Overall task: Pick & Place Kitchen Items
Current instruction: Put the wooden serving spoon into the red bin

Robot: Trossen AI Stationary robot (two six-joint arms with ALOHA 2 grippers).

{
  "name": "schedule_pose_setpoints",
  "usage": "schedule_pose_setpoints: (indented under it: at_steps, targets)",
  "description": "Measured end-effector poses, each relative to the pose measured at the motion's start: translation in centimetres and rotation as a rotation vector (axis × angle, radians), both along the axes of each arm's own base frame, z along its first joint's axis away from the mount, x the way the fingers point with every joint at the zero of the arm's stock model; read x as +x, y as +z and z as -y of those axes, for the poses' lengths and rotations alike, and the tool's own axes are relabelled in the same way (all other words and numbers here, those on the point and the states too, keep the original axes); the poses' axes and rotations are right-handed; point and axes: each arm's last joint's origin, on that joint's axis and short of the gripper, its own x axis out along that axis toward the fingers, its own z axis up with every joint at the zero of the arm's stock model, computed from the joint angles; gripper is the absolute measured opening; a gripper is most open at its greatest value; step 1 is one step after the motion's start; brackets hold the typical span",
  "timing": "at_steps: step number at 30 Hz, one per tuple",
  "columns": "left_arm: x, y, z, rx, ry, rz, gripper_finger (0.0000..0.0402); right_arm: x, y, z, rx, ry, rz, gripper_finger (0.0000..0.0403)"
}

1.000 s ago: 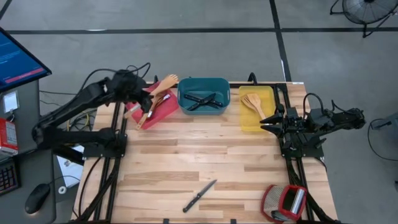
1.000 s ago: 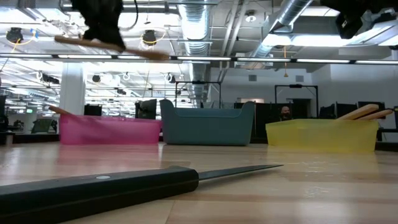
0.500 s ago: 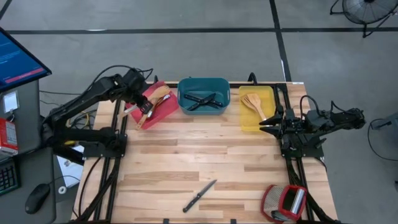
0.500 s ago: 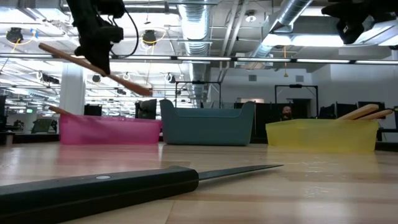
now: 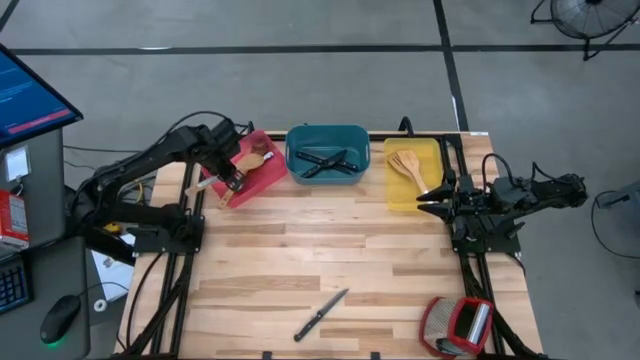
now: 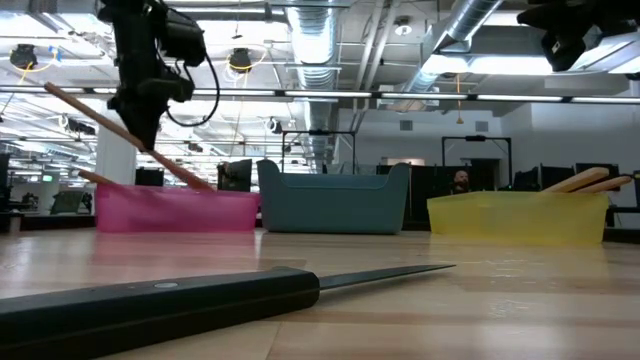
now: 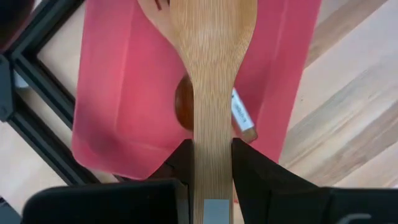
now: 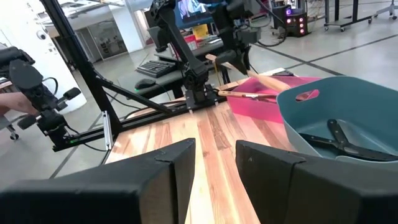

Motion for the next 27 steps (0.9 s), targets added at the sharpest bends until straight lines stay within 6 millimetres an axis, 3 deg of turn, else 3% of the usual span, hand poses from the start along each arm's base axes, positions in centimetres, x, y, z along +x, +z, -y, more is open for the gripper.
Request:
schedule_pose_setpoints:
  at_steps: [6,21,27]
  targets:
    - [0.5,-1.4,-0.5,0.04,0.003,0.038,0.0059,0.0,0.0,0.0,0.0,0.0,0.0,0.0126]
    - [1.1,-2.2,-1.3,0.067,0.023,0.042,0.0059,0.0,0.0,0.0,0.0,0.0,0.0,0.0126]
    - [2.0,-3.8,-2.1,0.021,0.043,-0.001,0.0059,0.0,0.0,0.0,0.0,0.0,0.001,0.0126]
